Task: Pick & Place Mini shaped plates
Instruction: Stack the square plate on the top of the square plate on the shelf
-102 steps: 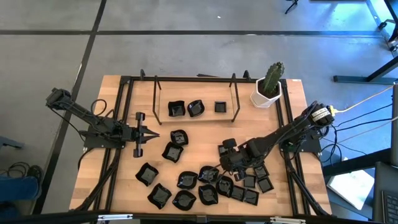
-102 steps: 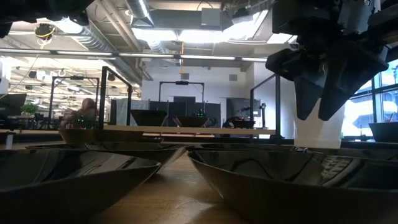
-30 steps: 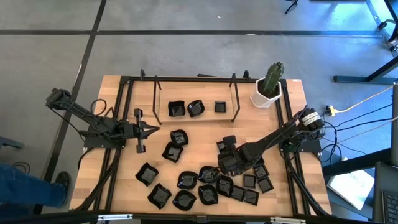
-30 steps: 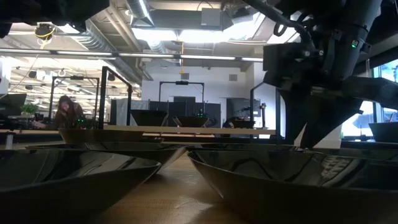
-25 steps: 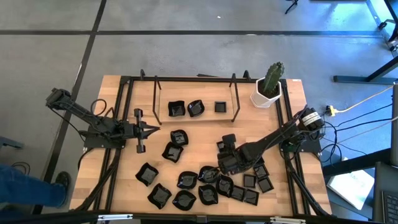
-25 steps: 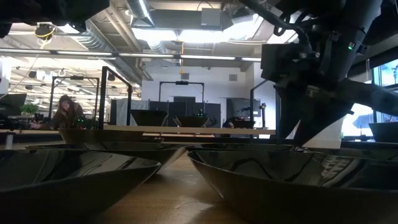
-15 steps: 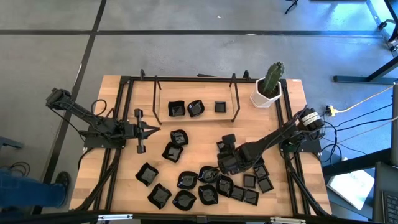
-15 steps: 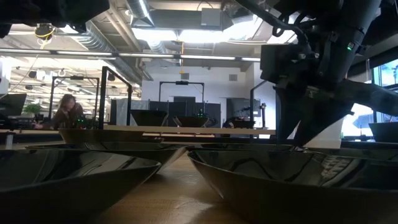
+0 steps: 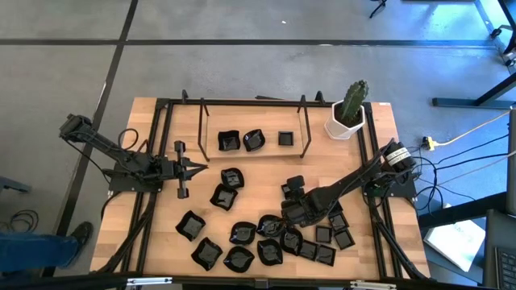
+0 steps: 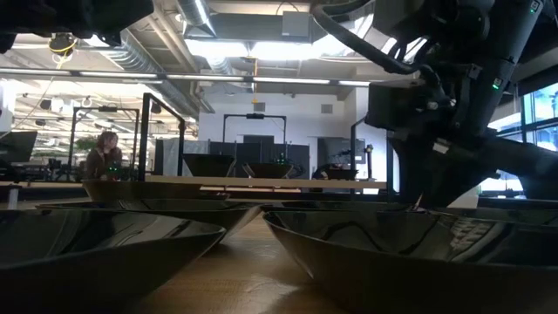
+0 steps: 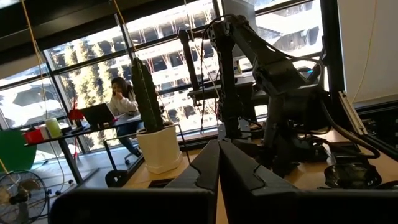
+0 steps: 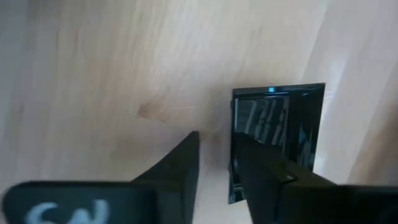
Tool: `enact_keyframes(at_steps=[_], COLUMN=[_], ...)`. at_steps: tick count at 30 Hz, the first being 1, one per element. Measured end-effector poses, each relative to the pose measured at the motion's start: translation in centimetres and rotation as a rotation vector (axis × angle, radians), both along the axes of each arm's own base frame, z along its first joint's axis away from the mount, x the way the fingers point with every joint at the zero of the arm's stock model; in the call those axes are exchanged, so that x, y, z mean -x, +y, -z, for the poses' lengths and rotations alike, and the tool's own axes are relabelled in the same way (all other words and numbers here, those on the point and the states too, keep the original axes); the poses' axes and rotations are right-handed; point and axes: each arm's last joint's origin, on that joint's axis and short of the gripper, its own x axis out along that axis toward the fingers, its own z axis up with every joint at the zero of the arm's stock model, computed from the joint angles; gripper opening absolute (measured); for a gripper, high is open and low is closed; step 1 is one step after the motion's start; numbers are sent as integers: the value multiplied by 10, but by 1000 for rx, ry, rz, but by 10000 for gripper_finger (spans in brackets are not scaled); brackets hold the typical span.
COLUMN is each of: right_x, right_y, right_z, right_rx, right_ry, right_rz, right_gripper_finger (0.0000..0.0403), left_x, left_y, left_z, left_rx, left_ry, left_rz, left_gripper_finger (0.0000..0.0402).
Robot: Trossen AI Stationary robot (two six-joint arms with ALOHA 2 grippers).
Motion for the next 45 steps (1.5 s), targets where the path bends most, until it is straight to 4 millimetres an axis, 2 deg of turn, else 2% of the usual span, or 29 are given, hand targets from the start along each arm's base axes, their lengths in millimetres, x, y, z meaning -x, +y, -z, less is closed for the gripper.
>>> enact_keyframes(at_steps=[7, 13, 17, 23, 26, 30, 37, 45], right_x=[0, -2, -11, -30, -42, -56, -59, -58], right_y=[0, 0, 3, 2, -17, -56, -114, -153], right_z=[1, -3, -24, -73, -90, -102, -100, -98], right_rx=[7, 24, 81, 173, 228, 242, 207, 95], right_ry=[9, 0, -5, -63, -80, -82, -7, 14], right_rz=[-12, -9, -24, -34, -10, 70, 209, 273], right_gripper_finger=[12, 18, 6, 10, 7, 4, 5, 5], left_x=[0, 0, 0, 0, 0, 0, 0, 0], left_y=[0, 0, 0, 0, 0, 0, 0, 0], left_z=[0, 0, 0, 0, 0, 0, 0, 0], left_rx=[2, -9, -15, -18, -18, -18, -18, -18], left_ry=[0, 1, 2, 0, 0, 1, 0, 0], left_rz=[0, -2, -2, 12, 10, 10, 11, 11], left_gripper_finger=[3, 6, 7, 2, 3, 7, 4, 7])
